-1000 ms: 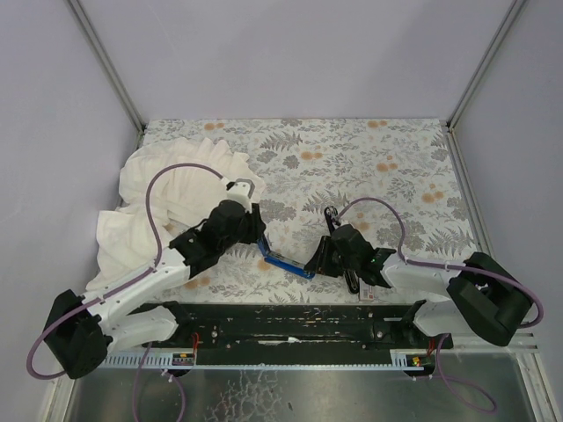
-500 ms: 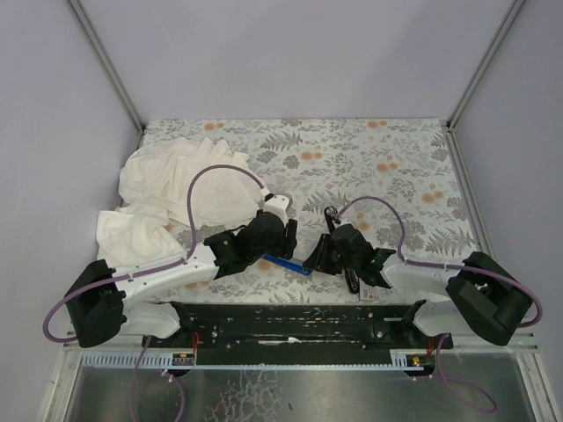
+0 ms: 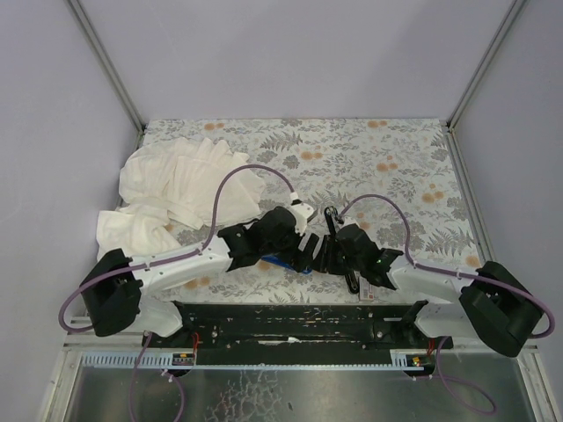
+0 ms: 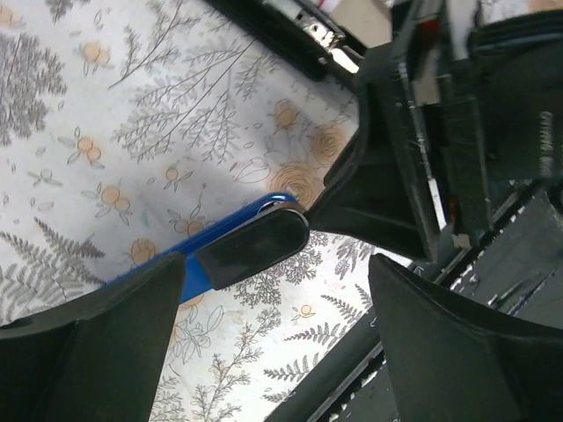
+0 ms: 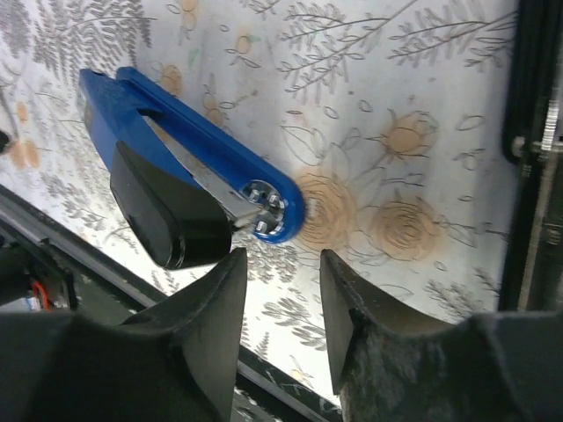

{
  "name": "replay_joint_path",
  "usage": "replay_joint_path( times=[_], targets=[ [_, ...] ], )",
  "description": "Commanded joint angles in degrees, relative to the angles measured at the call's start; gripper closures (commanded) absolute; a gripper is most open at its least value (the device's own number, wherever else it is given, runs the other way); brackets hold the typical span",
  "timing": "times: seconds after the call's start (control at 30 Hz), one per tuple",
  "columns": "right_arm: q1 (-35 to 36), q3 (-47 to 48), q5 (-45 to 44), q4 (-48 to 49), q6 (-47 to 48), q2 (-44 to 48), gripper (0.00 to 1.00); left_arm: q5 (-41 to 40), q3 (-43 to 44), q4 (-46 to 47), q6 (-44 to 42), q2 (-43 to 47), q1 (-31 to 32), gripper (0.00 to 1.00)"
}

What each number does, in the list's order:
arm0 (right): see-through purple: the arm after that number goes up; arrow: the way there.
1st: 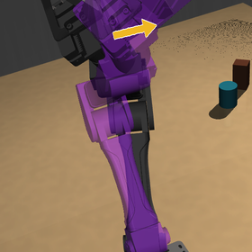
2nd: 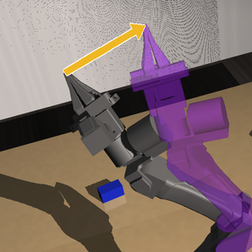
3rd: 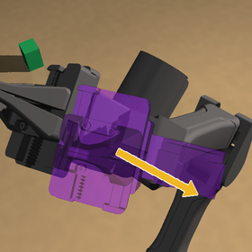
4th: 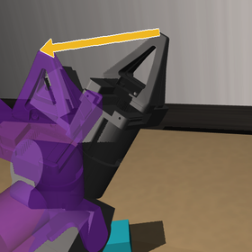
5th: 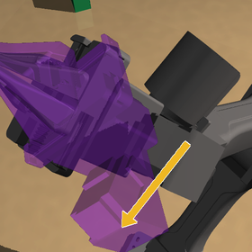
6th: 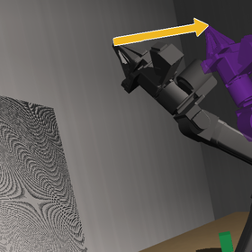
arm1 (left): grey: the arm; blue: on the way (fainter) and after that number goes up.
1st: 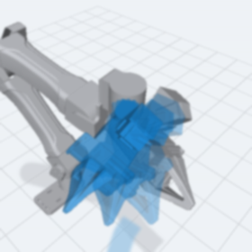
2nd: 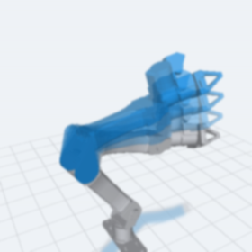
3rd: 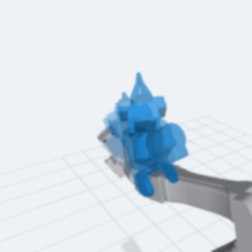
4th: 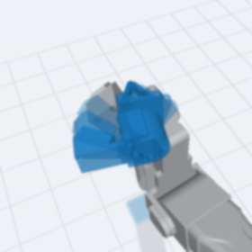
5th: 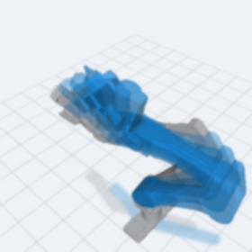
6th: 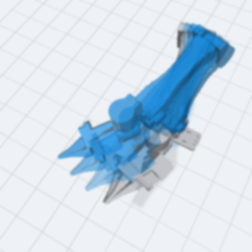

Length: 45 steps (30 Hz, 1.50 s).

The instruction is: Load the staples into the stapler

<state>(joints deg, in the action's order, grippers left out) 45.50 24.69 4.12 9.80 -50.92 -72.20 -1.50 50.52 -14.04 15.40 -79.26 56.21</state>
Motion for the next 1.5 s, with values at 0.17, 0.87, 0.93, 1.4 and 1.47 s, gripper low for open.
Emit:
replay_joint_path(
  times=[0.17,0.87,0.93,1.4,1.47],
  targets=[
    [-4.71,1.65,0.99,-13.41,12.29,11.47,0.38,8.74,4.42,-8.28,-22.23,-3.61,-1.97,0.16],
    [-6.82,0.86,-2.48,-20.03,11.97,25.02,0.28,1.74,4.84,-8.61,-6.65,-12.83,-1.22,0.76],
    [-6.82,0.97,-3.84,-20.82,11.3,26.4,0.23,-0.05,3.71,-8.45,-2.46,-11.36,-0.05,0.7],
    [-6.89,-1.25,-8.06,-18.01,3.05,32.37,0.01,-4.25,-7.89,-7.84,10.19,-4.85,5.15,0.52],
    [-6.86,-1.84,-6.25,-16.37,1.14,31.56,0.01,-4.44,-8.42,-7.65,11.48,-4.55,5.66,0.63]
  ],
)
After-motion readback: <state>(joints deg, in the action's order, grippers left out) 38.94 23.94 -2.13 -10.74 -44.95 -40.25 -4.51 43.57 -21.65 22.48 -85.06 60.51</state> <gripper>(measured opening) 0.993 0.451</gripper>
